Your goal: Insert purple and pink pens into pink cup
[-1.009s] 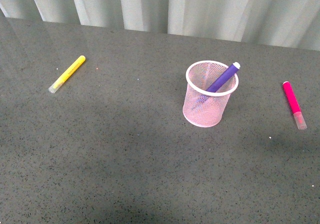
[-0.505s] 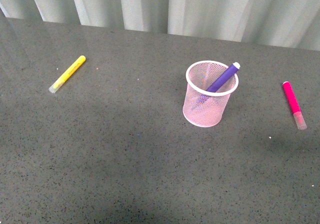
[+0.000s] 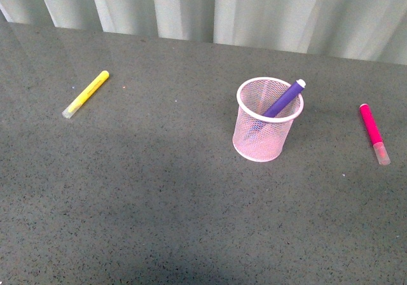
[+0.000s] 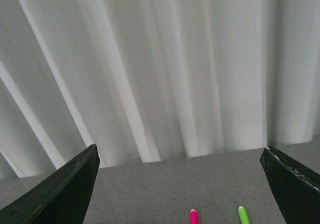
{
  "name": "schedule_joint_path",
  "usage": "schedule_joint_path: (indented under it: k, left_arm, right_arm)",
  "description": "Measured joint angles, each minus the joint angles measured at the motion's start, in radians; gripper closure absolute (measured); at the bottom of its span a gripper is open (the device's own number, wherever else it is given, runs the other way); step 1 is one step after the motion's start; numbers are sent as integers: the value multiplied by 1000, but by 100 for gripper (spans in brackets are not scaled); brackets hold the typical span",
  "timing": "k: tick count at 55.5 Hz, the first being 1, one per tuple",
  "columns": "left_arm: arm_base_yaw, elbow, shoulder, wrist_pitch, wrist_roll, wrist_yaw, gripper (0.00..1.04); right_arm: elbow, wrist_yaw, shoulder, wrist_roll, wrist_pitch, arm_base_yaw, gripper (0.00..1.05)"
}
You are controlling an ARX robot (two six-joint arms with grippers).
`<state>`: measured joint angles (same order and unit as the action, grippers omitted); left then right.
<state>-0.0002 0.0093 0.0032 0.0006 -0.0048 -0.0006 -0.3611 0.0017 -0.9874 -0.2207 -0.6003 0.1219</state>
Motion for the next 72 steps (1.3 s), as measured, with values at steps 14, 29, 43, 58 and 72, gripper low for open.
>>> schedule_joint_path:
  k: [14, 29, 43, 58, 72]
  left_arm:
    - [0, 0, 0, 0, 0, 0, 7]
    - [0, 0, 0, 0, 0, 0, 7]
    - [0, 0, 0, 0, 0, 0, 7]
    - [0, 0, 0, 0, 0, 0, 7]
    - [0, 0, 0, 0, 0, 0, 7]
  right_arm:
    - [-437, 13, -622, 149, 314, 13, 7]
    - [-690, 54, -998, 215, 599, -17, 7]
    - [-734, 43, -1036, 188, 578, -51, 7]
    - [-758, 10, -1088, 131, 556, -72, 7]
    - [-758, -3, -1150, 107, 519, -82, 7]
